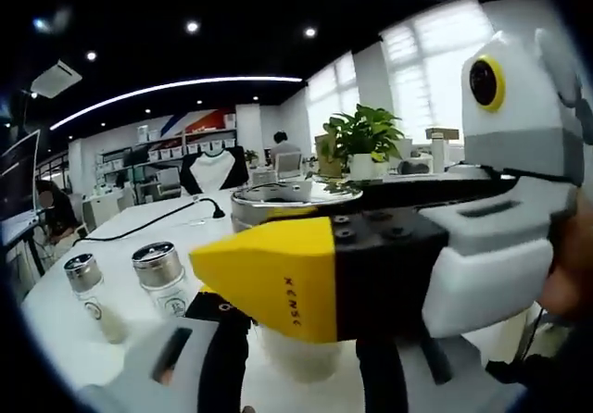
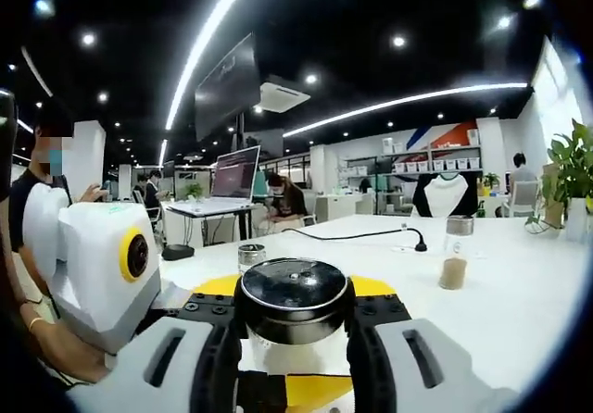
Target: Rotate the seasoning bottle until the label or dispensing opening points toward the visible target arrow and the bottle remains upright within the marked orientation range
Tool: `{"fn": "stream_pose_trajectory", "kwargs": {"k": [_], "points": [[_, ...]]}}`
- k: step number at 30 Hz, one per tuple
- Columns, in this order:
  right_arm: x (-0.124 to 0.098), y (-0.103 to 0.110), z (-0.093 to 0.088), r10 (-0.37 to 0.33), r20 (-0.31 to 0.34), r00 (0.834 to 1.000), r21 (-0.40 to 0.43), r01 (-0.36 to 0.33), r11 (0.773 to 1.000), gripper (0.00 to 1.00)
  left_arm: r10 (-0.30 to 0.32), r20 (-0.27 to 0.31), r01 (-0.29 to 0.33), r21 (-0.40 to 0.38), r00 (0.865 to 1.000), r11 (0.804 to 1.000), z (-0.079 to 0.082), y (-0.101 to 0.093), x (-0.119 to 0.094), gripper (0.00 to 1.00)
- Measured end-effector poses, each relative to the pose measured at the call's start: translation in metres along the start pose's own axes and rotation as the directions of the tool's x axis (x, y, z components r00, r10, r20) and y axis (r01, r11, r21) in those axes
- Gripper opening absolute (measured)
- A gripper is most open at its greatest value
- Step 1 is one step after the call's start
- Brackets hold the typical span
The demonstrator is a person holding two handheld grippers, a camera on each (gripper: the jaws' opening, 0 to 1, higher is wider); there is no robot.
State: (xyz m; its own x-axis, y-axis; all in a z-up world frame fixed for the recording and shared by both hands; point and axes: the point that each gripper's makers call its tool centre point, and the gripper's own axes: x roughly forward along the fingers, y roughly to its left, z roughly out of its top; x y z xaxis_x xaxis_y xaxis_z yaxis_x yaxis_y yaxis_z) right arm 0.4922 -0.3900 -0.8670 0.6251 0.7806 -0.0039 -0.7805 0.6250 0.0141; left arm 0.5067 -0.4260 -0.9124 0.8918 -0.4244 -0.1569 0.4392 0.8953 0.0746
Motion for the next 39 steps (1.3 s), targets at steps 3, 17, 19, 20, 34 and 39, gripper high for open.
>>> {"fn": "stream_pose_trajectory", "kwargs": {"k": [3, 17, 19, 20, 34, 39], "points": [[-0.001, 0.002, 0.0, 0.009, 0.0, 1.0, -0.014, -0.009, 1.0, 0.41, 0.0, 0.002, 0.0, -0.002, 1.0, 1.0, -0.001, 0.0, -0.001, 0.45], [-0.01, 0.011, 0.007, 0.135, 0.024, 0.991, -0.033, -0.134, 0.99, 0.4, -0.067, 0.067, 0.065, 0.038, 0.995, 0.997, 0.01, -0.008, -0.01, 0.46], [-0.013, 0.009, 0.007, 0.152, 0.031, 0.988, -0.019, -0.151, 0.988, 0.4, -0.098, 0.075, 0.096, 0.036, 0.992, 0.995, 0.012, -0.011, -0.01, 0.46], [-0.013, 0.009, 0.007, 0.162, 0.031, 0.986, -0.016, -0.161, 0.987, 0.4, -0.117, 0.078, 0.113, 0.044, 0.99, 0.993, 0.012, -0.012, -0.01, 0.46], [-0.02, 0.011, 0.007, 0.216, 0.016, 0.976, 0.03, -0.216, 0.976, 0.4, -0.347, 0.086, 0.343, 0.062, 0.934, 0.937, 0.017, -0.028, -0.014, 0.48], [-0.021, 0.011, 0.011, 0.233, 0.026, 0.972, 0.042, -0.234, 0.971, 0.4, -0.424, 0.142, 0.432, -0.035, 0.895, 0.901, 0.023, -0.031, -0.017, 0.46]]}}
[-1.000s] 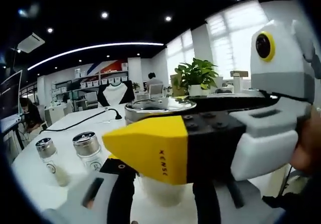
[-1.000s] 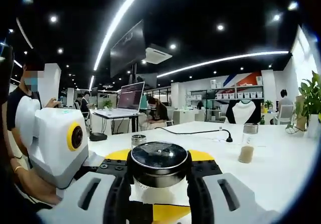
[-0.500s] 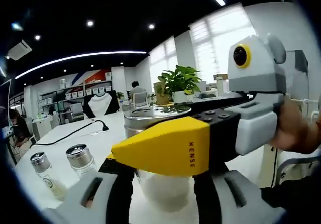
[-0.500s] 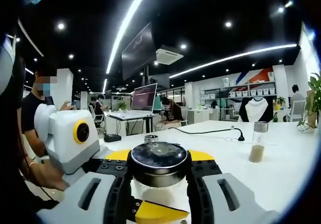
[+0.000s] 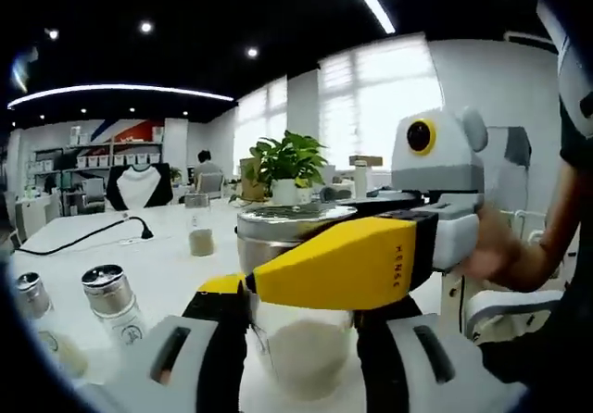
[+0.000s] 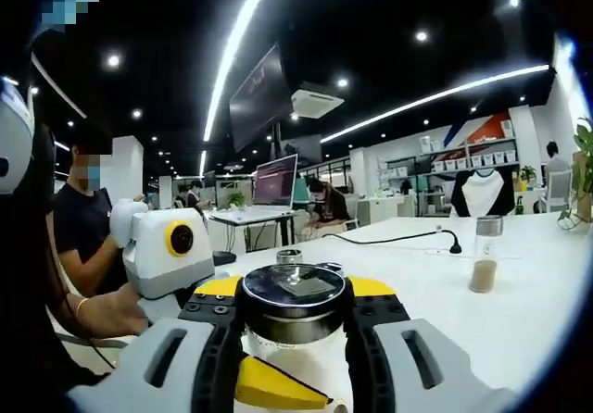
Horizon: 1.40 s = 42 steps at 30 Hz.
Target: Rotate the seasoning bottle until the label or dispensing opening points toward the visible target arrow and the bottle remains upright within the marked orientation range
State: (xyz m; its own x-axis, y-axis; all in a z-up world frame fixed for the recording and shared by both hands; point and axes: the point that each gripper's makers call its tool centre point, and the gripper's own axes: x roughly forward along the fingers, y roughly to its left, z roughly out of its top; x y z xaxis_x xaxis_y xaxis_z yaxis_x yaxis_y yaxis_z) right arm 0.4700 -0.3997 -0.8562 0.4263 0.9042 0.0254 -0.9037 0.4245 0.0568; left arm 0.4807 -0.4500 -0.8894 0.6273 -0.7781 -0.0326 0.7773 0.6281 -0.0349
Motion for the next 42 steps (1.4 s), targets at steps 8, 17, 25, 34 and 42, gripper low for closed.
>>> {"fn": "stream_pose_trajectory", "kwargs": {"k": [8, 17, 25, 34, 42], "points": [[0.0, 0.006, 0.001, 0.035, -0.005, 0.999, -0.005, -0.035, 0.999, 0.4, -0.102, -0.024, 0.103, 0.022, 0.994, 0.994, -0.004, -0.007, 0.002, 0.49], [0.001, 0.003, -0.005, 0.029, -0.034, 0.999, -0.004, -0.029, 1.0, 0.4, -0.109, -0.047, 0.112, 0.048, 0.993, 0.993, -0.01, -0.007, 0.006, 0.5], [-0.001, 0.006, -0.007, 0.044, -0.042, 0.998, -0.003, -0.044, 0.999, 0.4, -0.142, -0.032, 0.143, 0.051, 0.989, 0.988, -0.011, -0.013, 0.006, 0.5], [0.0, 0.004, -0.004, 0.023, -0.026, 0.999, 0.003, -0.023, 1.0, 0.4, -0.056, 0.01, 0.055, 0.055, 0.998, 0.997, -0.003, -0.008, 0.004, 0.49], [0.0, 0.004, 0.004, -0.004, 0.011, 1.0, 0.0, 0.004, 1.0, 0.4, 0.077, 0.069, -0.08, 0.041, 0.995, 0.996, 0.004, -0.001, 0.002, 0.48]]}}
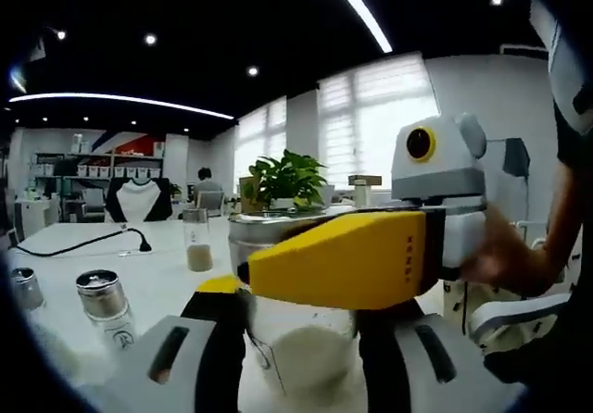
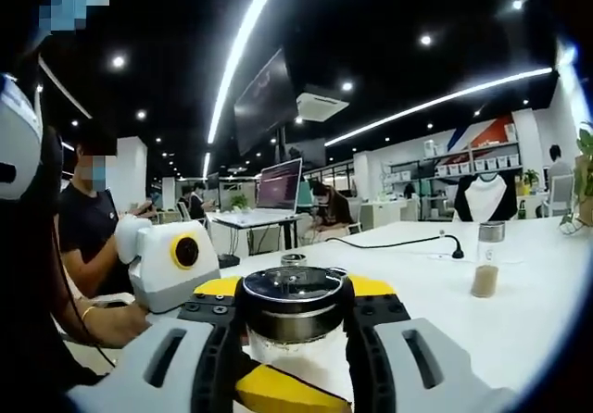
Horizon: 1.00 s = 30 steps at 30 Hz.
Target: Rotate the seasoning bottle until the label or dispensing opening points toward the visible target arrow and the bottle remains upright within the marked orientation range
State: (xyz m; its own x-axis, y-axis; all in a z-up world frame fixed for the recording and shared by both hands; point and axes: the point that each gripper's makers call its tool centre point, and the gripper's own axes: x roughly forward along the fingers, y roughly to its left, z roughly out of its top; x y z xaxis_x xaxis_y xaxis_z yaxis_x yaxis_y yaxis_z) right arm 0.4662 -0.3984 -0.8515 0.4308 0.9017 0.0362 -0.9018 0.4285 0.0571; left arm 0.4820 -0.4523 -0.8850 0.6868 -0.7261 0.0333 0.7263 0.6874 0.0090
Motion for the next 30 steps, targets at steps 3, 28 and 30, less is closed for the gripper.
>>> {"fn": "stream_pose_trajectory", "kwargs": {"k": [3, 28, 30], "points": [[0.001, -0.001, -0.003, -0.015, -0.003, 1.0, 0.006, 0.015, 1.0, 0.4, 0.061, -0.02, -0.061, 0.032, 0.998, 0.998, -0.003, 0.007, 0.0, 0.48], [-0.01, -0.01, -0.02, -0.193, -0.108, 0.975, -0.069, 0.187, 0.98, 0.38, 0.338, -0.048, -0.33, 0.119, 0.94, 0.936, -0.008, 0.028, 0.005, 0.48], [-0.009, -0.011, -0.022, -0.201, -0.117, 0.973, -0.061, 0.195, 0.979, 0.38, 0.347, -0.057, -0.34, 0.107, 0.936, 0.934, -0.01, 0.029, 0.005, 0.48]]}}
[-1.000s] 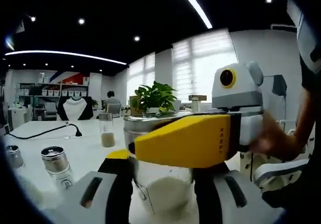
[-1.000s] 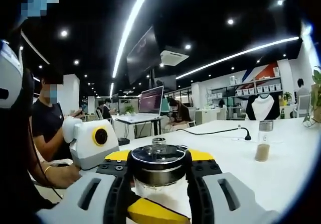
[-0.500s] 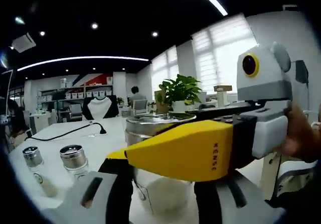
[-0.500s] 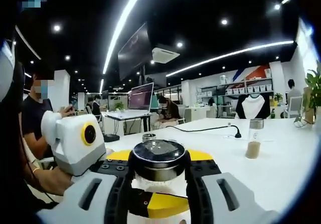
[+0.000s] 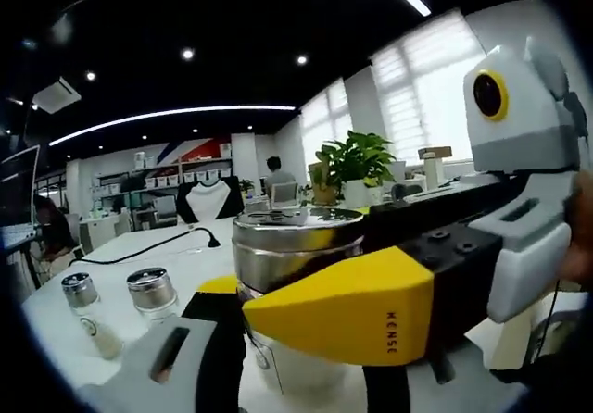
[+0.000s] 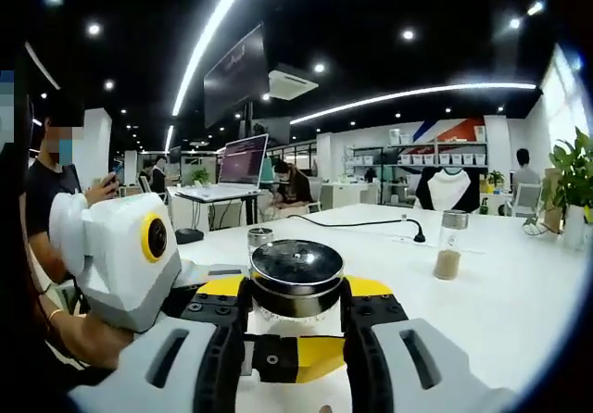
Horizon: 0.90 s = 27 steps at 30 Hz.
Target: Rotate the seasoning bottle until the label or dispensing opening points toward the visible target arrow and the bottle remains upright within the marked orientation range
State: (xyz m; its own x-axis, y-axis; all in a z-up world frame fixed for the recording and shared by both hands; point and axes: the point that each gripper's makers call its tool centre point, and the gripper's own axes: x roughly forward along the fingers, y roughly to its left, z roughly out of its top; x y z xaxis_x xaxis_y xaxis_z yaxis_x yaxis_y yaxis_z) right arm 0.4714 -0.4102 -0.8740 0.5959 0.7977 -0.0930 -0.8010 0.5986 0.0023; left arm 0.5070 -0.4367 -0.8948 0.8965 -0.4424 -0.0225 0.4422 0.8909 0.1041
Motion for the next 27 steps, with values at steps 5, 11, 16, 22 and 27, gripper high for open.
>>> {"fn": "stream_pose_trajectory", "kwargs": {"k": [5, 11, 16, 22, 27], "points": [[0.0038, 0.0003, -0.0054, 0.007, -0.019, 1.0, 0.02, -0.007, 1.0, 0.39, 0.012, -0.021, -0.013, -0.052, 1.0, 0.999, -0.0089, 0.0015, 0.0008, 0.48], [0.0085, -0.0024, -0.0072, 0.02, -0.033, 0.999, 0.013, -0.019, 1.0, 0.36, 0.03, -0.038, -0.032, -0.045, 0.999, 0.999, -0.0117, 0.0067, -0.0002, 0.48], [0.0082, -0.0009, -0.0046, 0.04, -0.017, 0.999, 0.008, -0.04, 0.999, 0.36, 0.026, -0.037, -0.027, -0.048, 0.999, 0.998, -0.0105, 0.0084, -0.001, 0.48], [0.0054, -0.0028, -0.0066, 0.077, -0.01, 0.997, 0.039, -0.076, 0.996, 0.36, -0.022, -0.037, 0.02, -0.049, 0.999, 0.999, -0.0114, 0.0048, -0.0015, 0.48], [0.0042, -0.0029, -0.0074, 0.112, 0.007, 0.994, 0.033, -0.112, 0.993, 0.35, -0.058, -0.037, 0.056, -0.05, 0.998, 0.997, -0.01, 0.0032, -0.003, 0.47]]}}
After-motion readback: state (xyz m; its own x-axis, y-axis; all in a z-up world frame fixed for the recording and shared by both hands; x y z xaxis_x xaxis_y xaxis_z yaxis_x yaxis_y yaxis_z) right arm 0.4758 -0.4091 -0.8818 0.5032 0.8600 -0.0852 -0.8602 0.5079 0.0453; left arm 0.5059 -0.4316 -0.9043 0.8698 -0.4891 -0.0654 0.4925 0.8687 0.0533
